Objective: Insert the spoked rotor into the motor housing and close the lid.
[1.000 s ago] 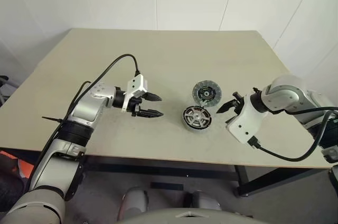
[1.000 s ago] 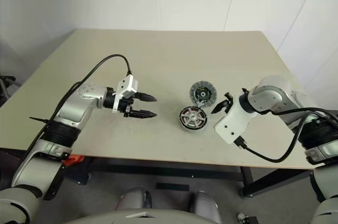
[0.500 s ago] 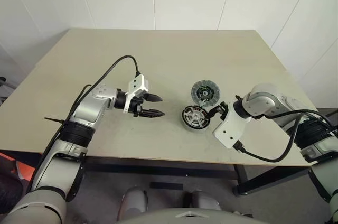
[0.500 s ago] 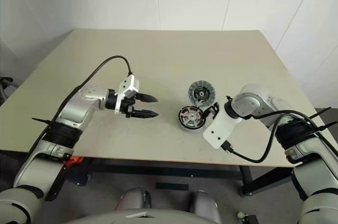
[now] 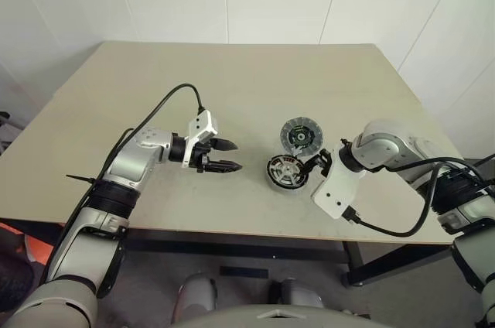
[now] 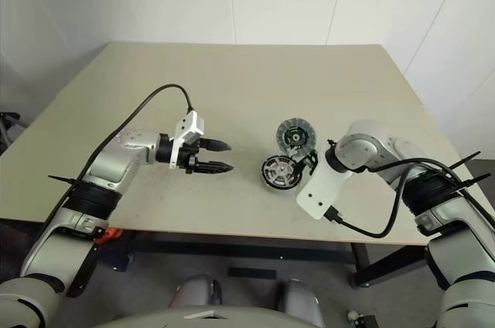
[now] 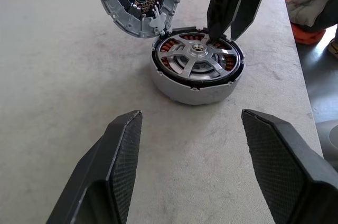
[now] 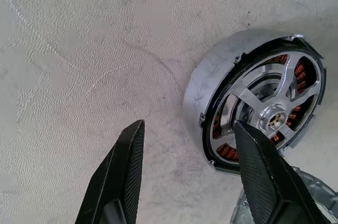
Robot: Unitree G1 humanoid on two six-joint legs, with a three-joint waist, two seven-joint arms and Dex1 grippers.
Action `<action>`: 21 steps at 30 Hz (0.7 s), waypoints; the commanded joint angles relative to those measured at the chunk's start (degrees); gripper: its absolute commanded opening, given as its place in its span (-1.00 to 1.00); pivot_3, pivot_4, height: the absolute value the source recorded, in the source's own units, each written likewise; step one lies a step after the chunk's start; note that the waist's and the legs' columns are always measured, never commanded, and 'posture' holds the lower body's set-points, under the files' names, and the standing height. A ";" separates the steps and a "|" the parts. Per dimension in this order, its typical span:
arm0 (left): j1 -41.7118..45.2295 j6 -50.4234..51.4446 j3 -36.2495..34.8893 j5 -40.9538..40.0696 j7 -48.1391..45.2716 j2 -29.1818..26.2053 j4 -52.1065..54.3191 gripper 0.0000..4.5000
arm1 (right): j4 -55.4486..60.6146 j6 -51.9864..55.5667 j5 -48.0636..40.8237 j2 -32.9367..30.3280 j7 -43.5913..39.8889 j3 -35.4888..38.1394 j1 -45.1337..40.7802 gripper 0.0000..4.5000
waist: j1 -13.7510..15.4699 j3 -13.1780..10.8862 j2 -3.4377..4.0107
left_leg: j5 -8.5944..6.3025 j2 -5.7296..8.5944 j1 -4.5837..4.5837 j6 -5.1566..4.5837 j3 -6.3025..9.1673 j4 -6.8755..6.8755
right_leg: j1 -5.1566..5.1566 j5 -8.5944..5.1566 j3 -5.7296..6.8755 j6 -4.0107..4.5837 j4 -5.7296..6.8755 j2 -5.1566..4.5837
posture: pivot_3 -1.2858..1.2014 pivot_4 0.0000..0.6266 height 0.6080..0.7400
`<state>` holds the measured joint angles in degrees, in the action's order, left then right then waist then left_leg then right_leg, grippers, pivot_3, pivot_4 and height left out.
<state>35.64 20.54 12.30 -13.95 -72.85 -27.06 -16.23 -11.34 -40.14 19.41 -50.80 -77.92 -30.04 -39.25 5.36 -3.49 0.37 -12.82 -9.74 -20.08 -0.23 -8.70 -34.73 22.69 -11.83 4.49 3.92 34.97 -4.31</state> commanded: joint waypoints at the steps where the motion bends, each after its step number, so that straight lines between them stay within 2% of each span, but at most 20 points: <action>1: 0.63 -0.07 -1.32 -0.96 0.48 -0.10 1.29 0.42 | 3.38 1.00 -2.23 -0.97 -0.76 0.76 1.04 0.34 | 0.00 0.00 0.00 | 0.00 0.00 0.00 0.00 0.00 0.00 | 0.00 0.00 0.00 0.00 0.00 0.00 | 0.03 -1.00 1.00; 18: 0.60 0.07 -1.19 -0.90 1.27 -0.01 1.34 0.42 | -9.76 -4.70 5.30 2.96 4.85 -1.50 -3.40 0.34 | -0.67 0.00 -0.01 | -0.05 -0.01 0.13 0.16 0.00 -0.07 | -0.32 0.01 -0.01 0.01 0.03 0.01 | 0.03 -1.00 1.00; 21: 0.54 0.15 -1.25 -1.01 1.51 0.07 1.43 0.42 | -10.93 -5.44 5.51 3.24 5.07 -1.68 -4.15 0.04 | -0.95 0.00 -0.01 | -0.03 -0.01 0.11 0.13 0.00 -0.07 | -0.31 0.01 -0.01 0.01 0.03 0.01 | 0.03 -1.00 1.00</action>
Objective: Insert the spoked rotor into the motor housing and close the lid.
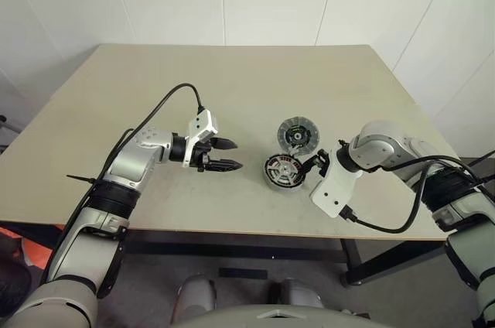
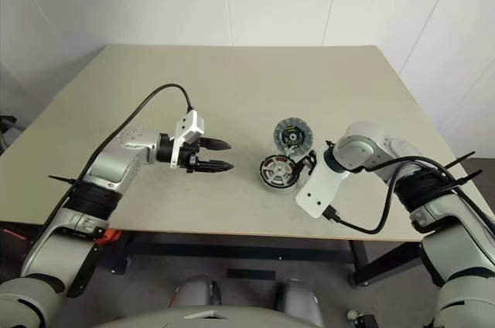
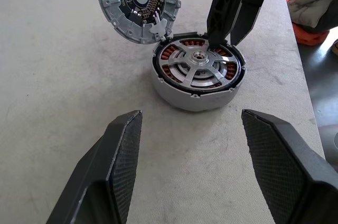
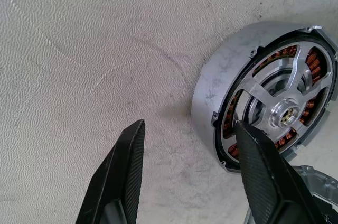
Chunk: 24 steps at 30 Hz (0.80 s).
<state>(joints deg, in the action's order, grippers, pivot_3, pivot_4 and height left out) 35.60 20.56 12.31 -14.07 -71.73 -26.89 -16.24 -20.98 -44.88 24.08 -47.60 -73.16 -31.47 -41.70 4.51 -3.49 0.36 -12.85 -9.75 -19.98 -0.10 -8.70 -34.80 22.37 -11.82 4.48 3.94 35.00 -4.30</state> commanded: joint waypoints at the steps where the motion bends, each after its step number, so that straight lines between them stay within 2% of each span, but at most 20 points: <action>1: 0.53 0.09 -1.28 -0.90 0.46 -0.11 1.44 0.42 | -1.40 -0.81 0.78 0.12 0.34 -0.36 -1.86 -0.09 | -0.17 0.00 0.00 | 0.01 0.00 0.00 -0.02 0.00 0.00 | 0.00 0.00 0.00 0.00 0.00 0.00 | 0.03 -1.00 1.00; 4: 0.45 0.10 -1.29 -0.98 0.64 -0.13 1.49 0.42 | -0.90 -0.64 0.39 0.34 0.29 -0.61 -1.97 -0.53 | -0.22 0.00 0.00 | 0.03 0.01 -0.03 -0.06 0.01 0.00 | 0.01 0.00 0.00 0.00 -0.01 0.00 | 0.03 -1.00 1.00; 13: 0.57 0.00 -1.24 -1.18 1.07 0.21 1.14 0.42 | -0.35 1.19 -0.77 1.66 -1.08 -0.54 -4.13 -0.53 | -0.46 0.00 -0.01 | 0.01 0.00 -0.04 -0.11 0.02 0.00 | 0.01 0.00 0.01 0.01 -0.05 0.00 | 0.03 -1.00 1.00; 16: 0.77 -0.21 -1.15 -1.08 1.19 0.54 0.73 0.42 | -0.45 2.37 -1.86 2.06 -2.77 -0.62 -5.26 -0.94 | -0.52 -0.01 -0.04 | 0.01 0.00 -0.04 -0.11 0.02 0.00 | 0.00 0.00 0.01 0.01 -0.05 0.00 | 0.03 -1.00 1.00; 17: 0.78 -0.25 -1.13 -1.04 1.21 0.63 0.68 0.42 | -0.53 2.59 -2.06 2.13 -3.21 -0.63 -5.37 -0.99 | -0.51 -0.02 -0.03 | 0.01 0.00 -0.05 -0.11 0.02 0.00 | 0.01 0.00 0.01 0.01 -0.05 0.00 | 0.03 -1.00 1.00; 24: 0.78 -0.37 -1.23 -0.93 1.52 1.11 0.41 0.42 | 0.85 4.14 -2.59 3.20 -3.49 -0.30 -5.12 -0.99 | -0.61 -0.02 -0.04 | 0.02 -0.01 -0.11 -0.13 0.01 0.00 | 0.17 0.01 0.01 0.02 -0.04 0.01 | 0.03 -1.00 1.00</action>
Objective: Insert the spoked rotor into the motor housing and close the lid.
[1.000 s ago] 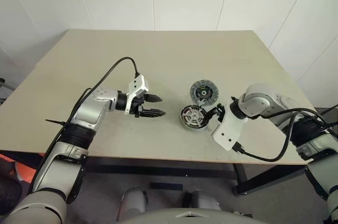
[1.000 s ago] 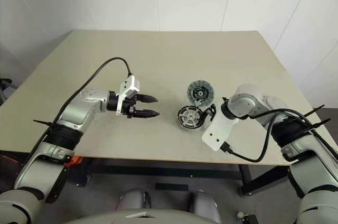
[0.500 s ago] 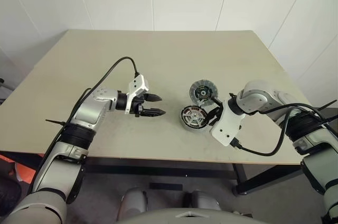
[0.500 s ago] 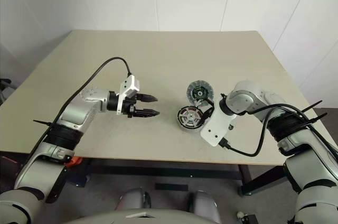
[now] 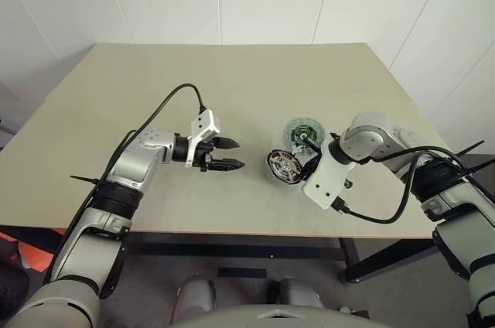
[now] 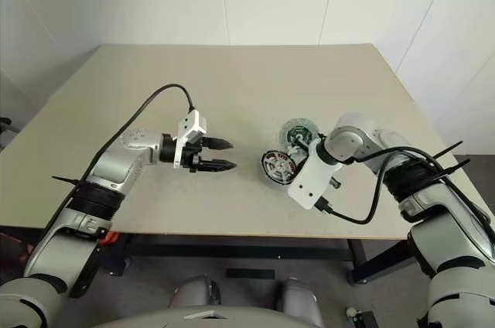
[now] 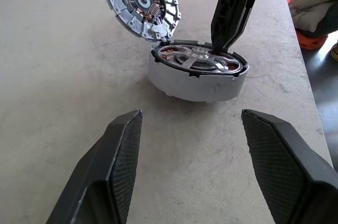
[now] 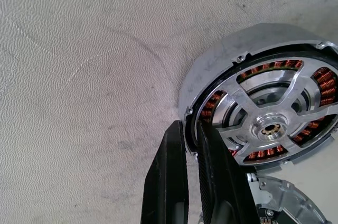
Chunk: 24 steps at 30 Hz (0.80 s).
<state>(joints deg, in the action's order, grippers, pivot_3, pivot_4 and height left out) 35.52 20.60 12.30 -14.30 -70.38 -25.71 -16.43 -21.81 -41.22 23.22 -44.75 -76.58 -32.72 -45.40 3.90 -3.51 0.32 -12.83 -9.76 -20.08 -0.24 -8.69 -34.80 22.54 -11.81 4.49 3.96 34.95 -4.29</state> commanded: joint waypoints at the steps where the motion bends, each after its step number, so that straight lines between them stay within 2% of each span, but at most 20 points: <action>1: 0.83 -0.49 -1.22 -0.67 0.23 -0.04 0.53 0.42 | 1.82 0.61 -1.73 0.31 -0.27 0.95 -1.51 -0.99 | 0.01 0.00 0.00 | 0.00 0.00 0.01 0.00 0.00 0.00 | 0.00 0.00 0.00 0.00 0.00 0.00 | 0.03 -1.00 1.00; 6: 0.90 -0.66 -1.17 -0.63 0.41 0.19 0.19 0.42 | 5.10 6.87 -4.94 1.43 -3.80 1.96 -2.66 -0.99 | 0.01 0.00 0.00 | 0.00 0.00 0.02 0.01 0.00 0.00 | 0.04 0.00 0.00 0.00 0.00 0.00 | 0.03 -1.00 1.00; 10: 1.06 -0.95 -1.11 -0.60 0.54 0.67 -0.24 0.42 | 12.34 25.23 -11.50 3.33 -9.95 4.19 -1.93 -0.99 | 0.11 0.00 0.01 | 0.01 -0.02 -0.19 -0.01 0.00 0.00 | 0.33 0.01 0.00 0.02 0.09 0.02 | 0.03 -1.00 1.00; 16: 0.78 -1.07 -1.07 -0.53 1.07 1.51 -0.29 0.42 | 17.91 42.62 -15.19 2.42 -14.55 4.52 -1.75 -0.99 | 0.86 0.00 0.01 | -0.01 -0.03 -0.45 -0.04 0.04 -0.16 | 0.52 0.01 0.02 0.02 0.12 0.01 | 0.03 -1.00 1.00; 18: 0.60 -0.97 -1.02 -0.60 1.25 1.70 -0.05 0.42 | 18.78 45.31 -15.73 1.34 -15.67 4.25 -1.71 -0.99 | 1.48 -0.01 0.01 | -0.01 -0.02 -0.47 -0.04 0.05 -0.21 | 0.52 0.01 0.02 0.02 0.12 0.01 | 0.03 -1.00 1.00; 24: 0.16 -0.92 -1.03 -0.71 1.61 2.16 0.22 0.42 | 18.30 43.92 -16.60 -3.16 -15.91 3.96 -2.77 -0.99 | 1.87 -0.01 0.01 | -0.01 -0.02 -0.45 -0.02 0.05 -0.22 | 0.51 0.01 0.02 0.02 0.15 0.00 | 0.03 -1.00 1.00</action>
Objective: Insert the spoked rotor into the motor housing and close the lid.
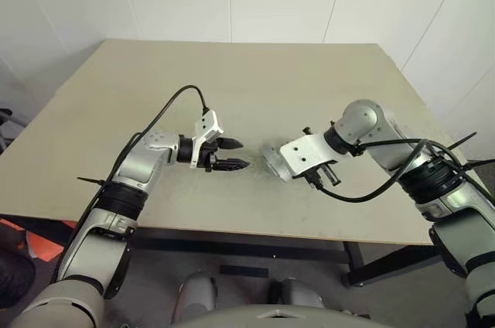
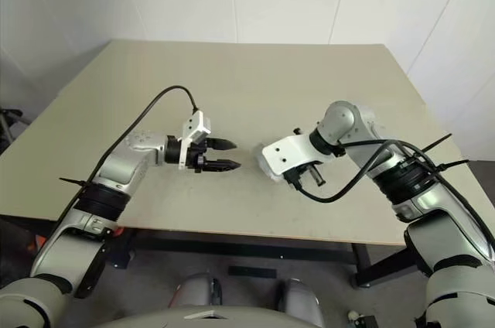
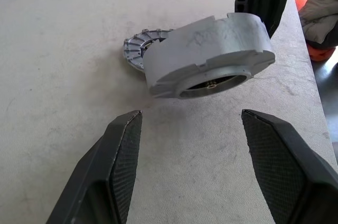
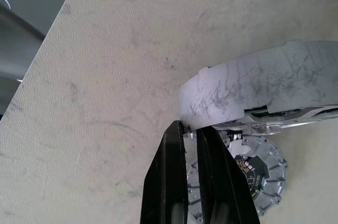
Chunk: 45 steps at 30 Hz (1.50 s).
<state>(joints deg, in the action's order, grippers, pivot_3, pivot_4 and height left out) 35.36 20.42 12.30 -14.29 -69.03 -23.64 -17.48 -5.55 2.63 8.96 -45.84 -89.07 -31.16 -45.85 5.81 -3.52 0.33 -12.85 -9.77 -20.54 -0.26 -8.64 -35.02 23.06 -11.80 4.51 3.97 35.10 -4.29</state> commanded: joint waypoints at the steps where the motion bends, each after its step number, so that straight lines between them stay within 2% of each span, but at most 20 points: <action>1: 0.36 -0.72 -1.03 -0.72 0.28 0.19 1.22 0.42 | 1.83 -1.49 -1.76 -3.18 -3.43 2.17 -2.39 -0.99 | -0.06 0.00 0.00 | 0.00 0.00 0.00 0.00 0.00 0.00 | 0.00 0.00 0.00 0.00 0.00 0.00 | 0.03 -1.00 1.00; 5: 0.77 -0.78 -0.96 -0.66 0.19 0.56 0.82 0.42 | -0.18 -9.84 2.11 -7.81 -2.98 1.19 -2.24 -0.99 | -0.10 0.00 0.00 | 0.00 -0.01 -0.01 0.01 0.00 0.01 | 0.03 0.00 0.00 0.00 0.00 0.00 | 0.03 -1.00 1.00; 9: 1.29 -1.08 -0.86 -0.49 -0.08 0.83 -0.04 0.42 | 1.73 -13.51 2.08 -11.58 -3.43 0.12 -0.95 -0.99 | -0.11 -0.01 -0.01 | 0.00 0.00 -0.01 0.00 -0.01 0.01 | 0.03 0.00 0.00 0.00 0.00 0.00 | 0.03 -1.00 1.00; 14: 1.71 -1.17 -0.73 -0.33 -0.24 1.32 -0.63 0.42 | 4.59 -13.83 1.79 -12.87 -3.43 -2.46 2.06 -0.99 | -0.33 -0.01 -0.01 | 0.01 -0.01 -0.01 0.00 -0.02 0.01 | 0.03 0.00 0.00 -0.01 0.02 0.00 | 0.03 -1.00 1.00; 17: 1.80 -1.17 -0.79 -0.35 -0.23 1.45 -0.83 0.42 | 6.62 -8.09 -0.72 -11.38 -3.43 -3.95 3.58 -0.99 | -0.25 0.00 0.00 | 0.01 -0.01 0.00 0.00 -0.01 0.01 | 0.02 0.00 0.00 -0.01 0.05 0.01 | 0.03 -1.00 1.00; 21: 1.06 -0.89 -0.80 -0.42 -0.13 1.22 -0.06 0.42 | 4.58 -2.06 0.48 -5.92 -3.01 -3.46 2.84 -0.99 | -0.35 0.00 0.00 | 0.01 -0.02 -0.01 0.00 -0.01 -0.06 | 0.02 0.00 -0.01 0.00 0.12 0.00 | 0.03 -1.00 1.00; 27: -1.18 0.29 -1.27 -0.86 0.77 0.38 2.63 0.42 | -6.38 10.57 0.59 5.04 0.17 -2.84 -1.92 -0.99 | -1.46 -0.02 -0.06 | 0.03 -0.08 0.29 0.38 -0.04 -0.04 | -0.27 0.03 -0.01 0.06 0.23 0.03 | 0.03 -1.00 1.00; 29: -1.67 0.61 -1.46 -0.97 1.12 0.16 3.31 0.42 | -8.78 12.33 0.56 6.57 0.28 -2.49 -3.11 -0.99 | -1.87 -0.03 -0.07 | 0.08 -0.11 0.53 0.49 -0.04 -0.02 | -0.45 -0.13 0.00 -0.23 0.23 0.04 | 0.03 -1.00 1.00; 35: -2.58 1.45 -1.92 -1.36 1.93 -0.35 4.76 0.42 | -12.83 17.21 -0.14 9.72 -0.06 -2.12 -4.65 -0.99 | -1.89 -0.05 -0.11 | 0.37 -0.14 0.61 0.68 -0.02 -0.02 | -0.47 -0.15 0.03 -0.29 0.23 0.05 | 0.03 -1.00 1.00; 41: -2.64 1.44 -2.07 -1.40 1.95 -0.56 4.59 0.42 | -14.98 15.74 0.22 11.09 0.69 -1.64 -5.21 -0.99 | -1.88 -0.07 -0.14 | 0.45 -0.14 0.84 0.71 -0.02 -0.02 | -0.68 -0.15 0.03 -0.32 0.22 0.05 | 0.03 -1.00 1.00; 45: -2.48 1.38 -2.04 -1.42 1.95 -0.48 4.30 0.42 | -14.67 15.07 -0.18 11.36 1.02 -1.08 -5.14 -0.47 | -1.79 -0.07 -0.13 | 0.46 -0.15 0.85 0.72 -0.02 -0.01 | -0.63 -0.15 0.04 -0.32 0.22 0.05 | 0.03 -1.00 1.00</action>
<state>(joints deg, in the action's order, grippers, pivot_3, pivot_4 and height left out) 32.20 22.00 11.50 -14.83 -67.20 -23.60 -14.82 -20.53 17.97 9.26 -34.60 -88.41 -34.21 -49.15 4.02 -3.58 0.20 -12.39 -9.93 -19.66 0.47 -8.66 -35.03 22.46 -11.95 4.55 3.65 35.32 -4.24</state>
